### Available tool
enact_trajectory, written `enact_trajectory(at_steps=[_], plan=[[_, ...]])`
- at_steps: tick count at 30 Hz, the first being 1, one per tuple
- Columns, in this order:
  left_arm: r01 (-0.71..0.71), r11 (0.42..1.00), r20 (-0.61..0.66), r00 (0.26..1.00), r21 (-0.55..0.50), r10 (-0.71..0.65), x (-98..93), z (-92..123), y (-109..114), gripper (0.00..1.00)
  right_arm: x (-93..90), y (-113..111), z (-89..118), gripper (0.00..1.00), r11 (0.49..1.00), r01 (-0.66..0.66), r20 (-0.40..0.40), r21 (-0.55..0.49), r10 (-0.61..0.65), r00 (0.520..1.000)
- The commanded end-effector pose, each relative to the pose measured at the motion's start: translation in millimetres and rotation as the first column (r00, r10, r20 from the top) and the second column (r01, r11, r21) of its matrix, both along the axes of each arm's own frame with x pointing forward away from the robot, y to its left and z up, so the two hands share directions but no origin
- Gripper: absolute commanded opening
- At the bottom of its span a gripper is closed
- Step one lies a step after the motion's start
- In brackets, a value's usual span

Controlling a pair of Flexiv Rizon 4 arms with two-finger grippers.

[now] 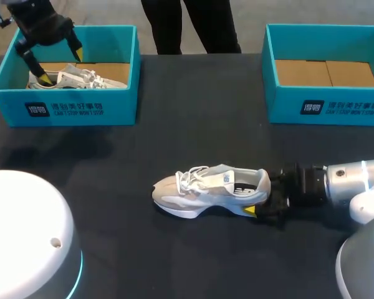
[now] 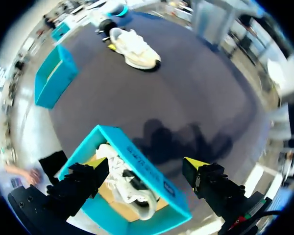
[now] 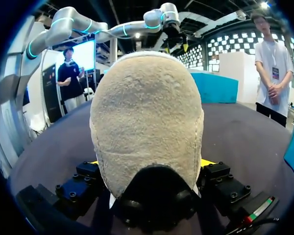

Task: Take the shoe out of the shoebox, open the shoe tongue, remove and reinsert the insole, then place the shoe into the shoebox

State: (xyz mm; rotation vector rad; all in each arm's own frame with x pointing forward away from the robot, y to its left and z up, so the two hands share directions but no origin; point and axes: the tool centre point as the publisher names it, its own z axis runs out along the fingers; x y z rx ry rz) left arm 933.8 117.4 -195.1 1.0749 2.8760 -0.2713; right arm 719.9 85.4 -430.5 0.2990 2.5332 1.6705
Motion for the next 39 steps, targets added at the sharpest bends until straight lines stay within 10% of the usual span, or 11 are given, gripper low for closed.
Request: enact_trajectory(at_steps=[1, 9, 12, 20, 31, 39], plan=[[-0.15, 0.987, -0.093, 0.985, -0.056, 0.144, 5.8, -0.6, 3.3, 1.0, 0.2, 0.9, 0.1, 0.0, 1.0, 0.001, -0.001, -0.003, -0.001, 1.0], [-0.15, 0.987, -0.093, 0.985, -0.056, 0.144, 5.8, -0.6, 3.3, 1.0, 0.2, 0.9, 0.1, 0.0, 1.0, 0.001, -0.001, -0.003, -0.001, 1.0], [-0.296, 0.953, -0.111, 0.951, -0.063, 0.288, -21.5, 2.4, -8.6, 1.0, 0.2, 0.9, 0.1, 0.0, 1.0, 0.001, -0.001, -0.003, -0.001, 1.0], [-0.787, 0.596, -0.01, 0.602, 0.162, 0.798, -63.7, 0.9, -25.2, 1.0, 0.2, 0.9, 0.1, 0.0, 1.0, 0.001, -0.001, -0.003, -0.001, 1.0], [-0.931, 0.257, -0.161, 0.221, 0.259, 0.962, -98.4, -26.8, -48.2, 1.0, 0.2, 0.9, 0.1, 0.0, 1.0, 0.001, -0.001, -0.003, -0.001, 1.0], [-0.911, 0.315, -0.104, 0.298, 0.265, 0.949, -111.4, -29.8, -65.5, 1.0, 0.2, 0.9, 0.1, 0.0, 1.0, 0.001, -0.001, -0.003, -0.001, 1.0]])
